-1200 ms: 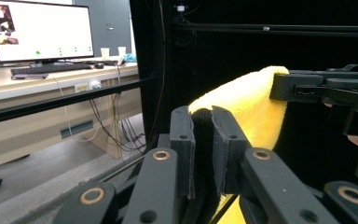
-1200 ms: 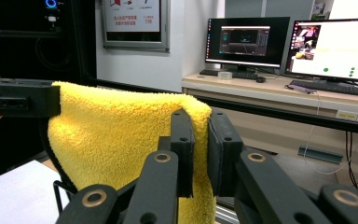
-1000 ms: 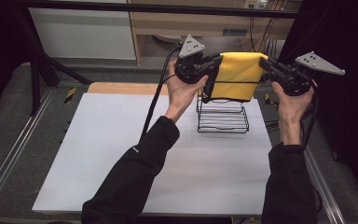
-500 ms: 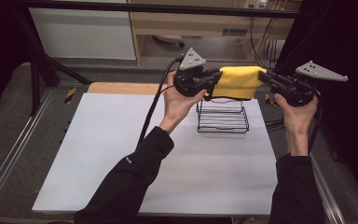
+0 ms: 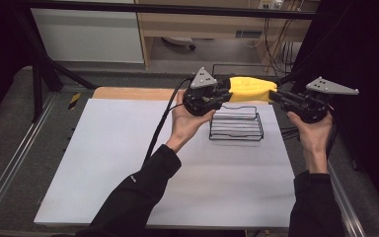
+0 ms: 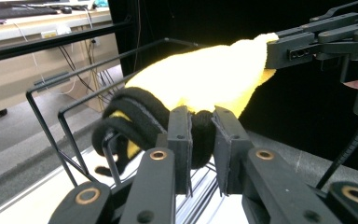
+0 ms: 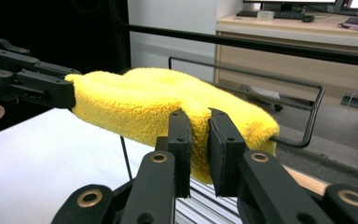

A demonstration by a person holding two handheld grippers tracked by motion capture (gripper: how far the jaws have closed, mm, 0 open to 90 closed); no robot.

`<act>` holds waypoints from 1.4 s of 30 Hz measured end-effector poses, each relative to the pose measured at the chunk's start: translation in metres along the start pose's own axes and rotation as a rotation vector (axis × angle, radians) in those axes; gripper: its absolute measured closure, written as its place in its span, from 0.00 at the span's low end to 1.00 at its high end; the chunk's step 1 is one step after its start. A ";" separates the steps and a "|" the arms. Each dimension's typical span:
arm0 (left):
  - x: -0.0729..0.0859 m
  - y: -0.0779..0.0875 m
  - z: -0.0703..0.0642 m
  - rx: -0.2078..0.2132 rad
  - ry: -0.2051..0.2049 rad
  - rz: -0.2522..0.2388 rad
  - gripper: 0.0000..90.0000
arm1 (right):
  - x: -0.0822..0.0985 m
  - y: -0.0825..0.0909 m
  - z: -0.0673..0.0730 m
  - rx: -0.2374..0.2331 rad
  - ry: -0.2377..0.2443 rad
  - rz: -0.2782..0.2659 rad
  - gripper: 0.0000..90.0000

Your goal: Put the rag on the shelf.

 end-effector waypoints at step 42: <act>0.004 -0.015 0.005 0.065 -0.025 0.180 1.00 | 0.009 0.010 0.009 -0.003 0.028 0.006 0.47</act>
Point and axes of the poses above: each handheld gripper's, and its own axes: y roughly backward along the jaws, x roughly out of its underside, z roughly to its left, the point moved 7 cm from there along -y, roughly forward along the jaws, and after that the axes turned 13 degrees about -y, right-handed, at the moved point
